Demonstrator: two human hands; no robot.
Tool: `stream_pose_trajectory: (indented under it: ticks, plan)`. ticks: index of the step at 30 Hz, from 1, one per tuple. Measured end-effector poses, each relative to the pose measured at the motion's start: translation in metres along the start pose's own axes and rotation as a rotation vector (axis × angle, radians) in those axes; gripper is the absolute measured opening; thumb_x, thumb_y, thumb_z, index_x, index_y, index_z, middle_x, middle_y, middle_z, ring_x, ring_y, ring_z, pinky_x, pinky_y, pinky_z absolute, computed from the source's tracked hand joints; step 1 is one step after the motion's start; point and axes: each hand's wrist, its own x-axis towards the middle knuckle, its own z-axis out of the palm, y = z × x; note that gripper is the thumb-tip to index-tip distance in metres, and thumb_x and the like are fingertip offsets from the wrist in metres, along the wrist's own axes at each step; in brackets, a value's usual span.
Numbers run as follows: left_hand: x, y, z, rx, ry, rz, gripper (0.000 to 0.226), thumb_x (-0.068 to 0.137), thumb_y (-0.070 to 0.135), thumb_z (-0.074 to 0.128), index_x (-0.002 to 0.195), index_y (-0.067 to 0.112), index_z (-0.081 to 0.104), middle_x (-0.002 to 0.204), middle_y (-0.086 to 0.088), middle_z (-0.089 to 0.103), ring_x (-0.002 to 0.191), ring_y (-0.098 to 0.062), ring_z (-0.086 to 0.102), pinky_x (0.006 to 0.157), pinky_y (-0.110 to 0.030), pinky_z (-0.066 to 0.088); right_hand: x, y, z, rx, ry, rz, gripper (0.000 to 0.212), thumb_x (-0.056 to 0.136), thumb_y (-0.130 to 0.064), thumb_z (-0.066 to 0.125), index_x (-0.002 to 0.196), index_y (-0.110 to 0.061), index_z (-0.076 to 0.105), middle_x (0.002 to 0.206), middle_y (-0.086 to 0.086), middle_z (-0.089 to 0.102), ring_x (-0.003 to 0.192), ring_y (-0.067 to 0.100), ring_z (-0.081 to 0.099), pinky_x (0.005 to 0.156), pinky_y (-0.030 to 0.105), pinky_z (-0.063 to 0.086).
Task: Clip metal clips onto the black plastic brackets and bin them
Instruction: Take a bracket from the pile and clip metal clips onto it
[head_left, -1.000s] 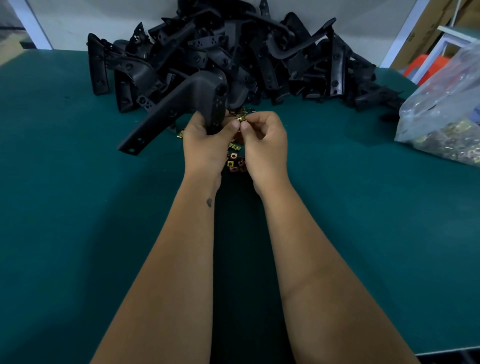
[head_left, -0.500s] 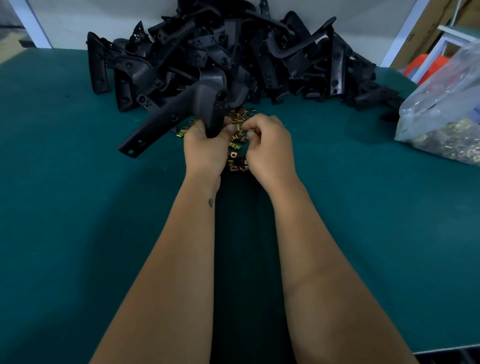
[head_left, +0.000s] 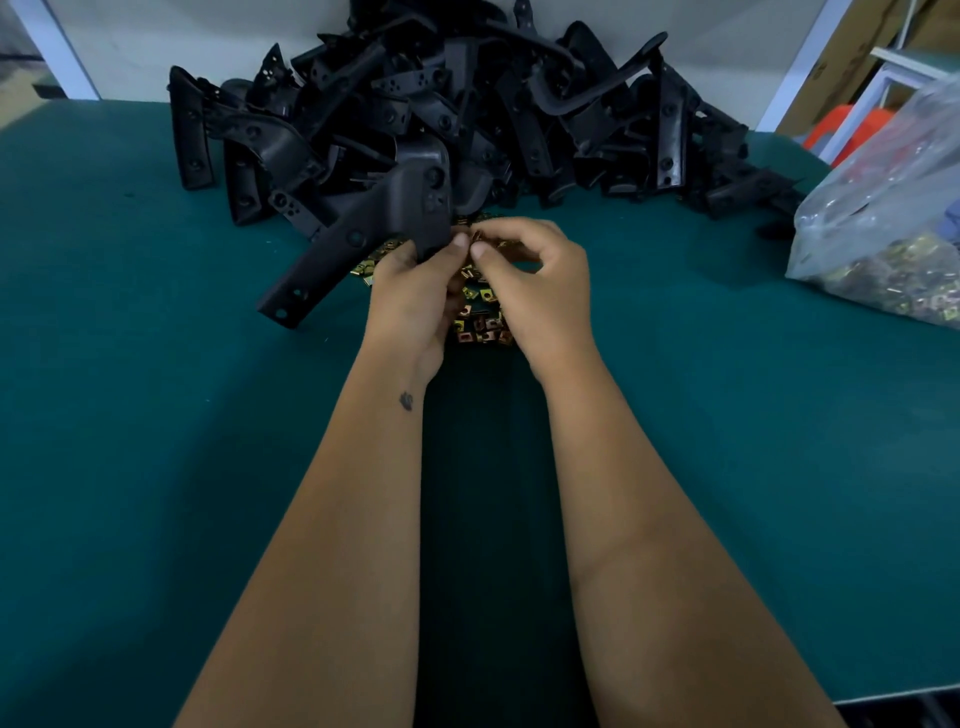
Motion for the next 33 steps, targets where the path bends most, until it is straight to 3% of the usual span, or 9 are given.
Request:
stream_pose_trajectory:
  ticks: [4,10,13,16,19,25,33]
  plan:
    - [0.000,0.002,0.005,-0.088,0.027,-0.075,0.011,0.092,0.003,0.051,0.088,0.011,0.057,0.068,0.004,0.060,0.052,-0.006,0.042,0.047,-0.018,0.034,0.003,-0.001,0.000,0.104,0.074,0.041,0.014,0.084,-0.007,0.070,0.081,-0.021,0.068,0.083,-0.006,0.068,0.080,0.004,0.062,0.077,0.020,0.051]
    - [-0.002,0.004,0.007,-0.153,-0.055,-0.150,0.025,0.098,0.017,0.034,0.084,0.011,0.054,0.060,0.002,0.051,0.048,-0.009,0.039,0.045,-0.020,0.029,0.004,0.000,0.000,0.202,0.091,0.142,0.016,0.086,-0.004,0.068,0.085,-0.019,0.072,0.077,-0.008,0.070,0.073,0.000,0.066,0.068,0.015,0.051]
    - [-0.004,0.005,0.007,-0.108,-0.088,-0.160,0.027,0.099,0.019,0.034,0.085,0.011,0.056,0.059,0.002,0.050,0.045,-0.009,0.036,0.042,-0.019,0.026,0.004,0.000,-0.002,0.294,0.068,0.189,0.015,0.089,-0.002,0.066,0.095,-0.013,0.075,0.084,-0.006,0.073,0.078,0.000,0.067,0.071,0.013,0.051]
    - [-0.004,0.005,0.006,-0.041,-0.095,-0.170,0.028,0.099,0.022,0.035,0.085,0.013,0.058,0.058,0.004,0.049,0.043,-0.007,0.032,0.040,-0.018,0.022,0.004,-0.002,-0.005,0.389,0.061,0.219,0.015,0.089,0.001,0.066,0.099,-0.007,0.074,0.079,-0.005,0.072,0.072,0.000,0.067,0.067,0.013,0.051]
    - [-0.004,0.005,0.005,-0.018,-0.099,-0.180,0.029,0.099,0.025,0.035,0.084,0.015,0.058,0.056,0.005,0.047,0.042,-0.007,0.029,0.038,-0.017,0.022,0.003,-0.003,-0.006,0.468,0.065,0.244,0.014,0.088,0.003,0.067,0.097,-0.005,0.072,0.072,-0.005,0.071,0.062,0.001,0.066,0.060,0.013,0.050]
    - [-0.006,0.005,0.004,0.009,-0.108,-0.193,0.025,0.097,0.027,0.038,0.085,0.015,0.056,0.055,0.007,0.046,0.042,-0.007,0.026,0.037,-0.017,0.021,0.005,-0.001,-0.007,0.498,0.091,0.283,0.010,0.087,0.001,0.069,0.093,-0.005,0.072,0.076,0.001,0.068,0.066,0.004,0.061,0.068,0.018,0.050]
    - [-0.006,0.004,0.004,0.082,-0.139,-0.163,0.028,0.097,0.026,0.038,0.081,0.015,0.058,0.057,0.005,0.049,0.042,-0.008,0.027,0.037,-0.018,0.023,0.002,-0.005,-0.011,0.636,0.032,0.270,0.010,0.091,0.006,0.060,0.090,-0.002,0.066,0.057,-0.005,0.067,0.047,0.003,0.061,0.047,0.015,0.048]
